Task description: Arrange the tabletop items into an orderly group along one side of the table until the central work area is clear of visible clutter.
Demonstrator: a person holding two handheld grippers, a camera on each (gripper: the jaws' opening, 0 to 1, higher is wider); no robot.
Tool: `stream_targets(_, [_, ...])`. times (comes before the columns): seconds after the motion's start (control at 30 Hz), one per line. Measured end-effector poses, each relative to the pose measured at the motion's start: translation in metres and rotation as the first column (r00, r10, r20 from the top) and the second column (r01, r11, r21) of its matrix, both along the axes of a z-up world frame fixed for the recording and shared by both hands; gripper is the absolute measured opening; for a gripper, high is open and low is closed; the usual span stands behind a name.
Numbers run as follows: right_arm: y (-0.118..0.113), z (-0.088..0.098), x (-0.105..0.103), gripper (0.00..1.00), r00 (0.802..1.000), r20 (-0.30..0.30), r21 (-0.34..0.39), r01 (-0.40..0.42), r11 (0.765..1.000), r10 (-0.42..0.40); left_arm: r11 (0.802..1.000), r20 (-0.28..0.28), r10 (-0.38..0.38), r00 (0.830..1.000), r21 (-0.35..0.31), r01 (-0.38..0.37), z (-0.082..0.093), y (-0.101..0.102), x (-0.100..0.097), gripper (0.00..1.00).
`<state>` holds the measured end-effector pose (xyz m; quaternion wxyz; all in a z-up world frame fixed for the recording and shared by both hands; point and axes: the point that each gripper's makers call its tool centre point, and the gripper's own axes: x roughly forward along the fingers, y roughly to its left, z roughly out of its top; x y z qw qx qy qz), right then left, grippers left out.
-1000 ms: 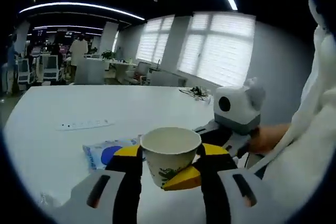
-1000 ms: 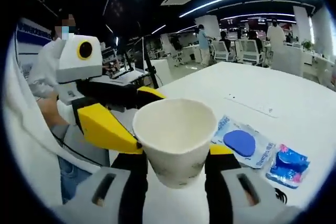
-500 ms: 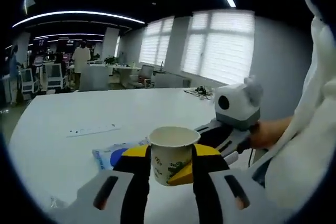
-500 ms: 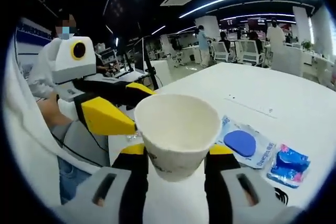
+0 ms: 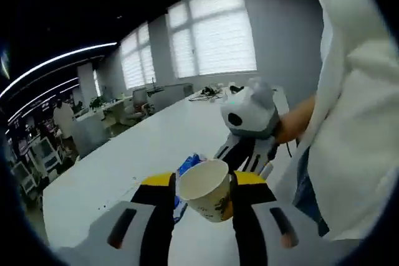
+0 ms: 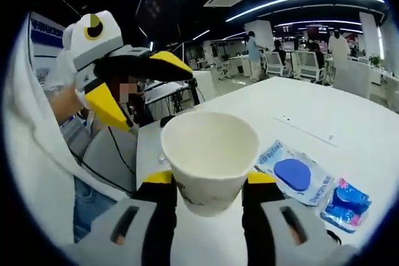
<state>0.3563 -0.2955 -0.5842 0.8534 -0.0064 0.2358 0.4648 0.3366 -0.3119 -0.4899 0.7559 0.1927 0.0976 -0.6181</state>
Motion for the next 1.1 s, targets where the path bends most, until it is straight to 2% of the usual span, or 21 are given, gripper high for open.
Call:
stream_targets(0.1, [0.002, 0.001, -0.002, 0.39, 1.0, 0.006, -0.011, -0.02, 1.0, 0.02, 0.989, 0.014, -0.105, 0.994, 0.104, 0.103, -0.01, -0.005, -0.007, 0.24])
stream_targets(0.17, [0.002, 0.002, -0.003, 0.4, 1.0, 0.009, -0.009, -0.028, 1.0, 0.028, 0.97, -0.01, -0.16, 0.987, 0.181, 0.159, -0.023, -0.006, -0.014, 0.2])
stream_targets(0.23, [0.001, 0.003, -0.002, 0.4, 1.0, 0.007, -0.008, -0.027, 1.0, 0.027, 0.954, -0.028, -0.179, 0.983, 0.239, 0.181, -0.035, -0.005, -0.016, 0.13])
stream_targets(0.27, [0.0, 0.003, -0.001, 0.4, 1.0, 0.008, -0.01, -0.027, 1.0, 0.027, 0.945, -0.026, -0.205, 0.978, 0.256, 0.205, -0.039, -0.006, -0.018, 0.09])
stream_targets(0.3, [-0.002, 0.0, -0.002, 0.4, 0.999, 0.018, -0.043, -0.04, 0.998, 0.04, 0.94, 0.022, -0.213, 0.977, 0.276, 0.199, -0.039, -0.006, -0.013, 0.06])
stream_targets(0.33, [-0.002, -0.002, -0.003, 0.39, 0.998, 0.027, -0.061, -0.048, 0.997, 0.05, 0.937, 0.032, -0.218, 0.975, 0.286, 0.2, -0.04, -0.006, -0.012, 0.0])
stream_targets(0.37, [-0.001, -0.003, -0.004, 0.4, 0.998, 0.033, -0.068, -0.05, 0.996, 0.053, 0.929, 0.008, -0.241, 0.971, 0.29, 0.228, -0.042, -0.006, -0.017, 0.0])
stream_targets(0.53, [-0.002, -0.004, -0.002, 0.39, 0.999, 0.024, -0.06, -0.033, 0.998, 0.034, 0.933, 0.016, -0.223, 0.975, 0.291, 0.209, -0.043, -0.003, -0.014, 0.0])
stream_targets(0.7, [-0.003, -0.007, 0.001, 0.46, 1.0, 0.009, -0.057, -0.009, 0.998, 0.009, 0.937, 0.041, -0.193, 0.98, 0.303, 0.172, -0.044, 0.008, -0.004, 0.0])
stream_targets(0.83, [-0.011, -0.015, -0.001, 0.48, 1.0, -0.014, -0.062, 0.012, 0.998, -0.013, 0.936, 0.044, -0.149, 0.988, 0.329, 0.126, -0.049, 0.022, 0.015, 0.0])
stream_targets(0.9, [-0.018, -0.019, -0.004, 0.48, 0.999, -0.03, -0.06, 0.032, 0.998, -0.034, 0.916, 0.056, -0.129, 0.99, 0.39, 0.097, -0.058, 0.036, 0.028, 0.0])
stream_targets(0.97, [-0.027, -0.025, -0.006, 0.48, 0.997, -0.048, -0.059, 0.06, 0.996, -0.063, 0.906, 0.063, -0.119, 0.991, 0.415, 0.083, -0.063, 0.044, 0.037, 0.0])
stream_targets(1.1, [-0.05, -0.035, -0.011, 0.48, 0.986, -0.088, -0.048, 0.14, 0.989, -0.144, 0.912, 0.051, -0.078, 0.996, 0.408, 0.05, -0.068, 0.057, 0.059, 0.0])
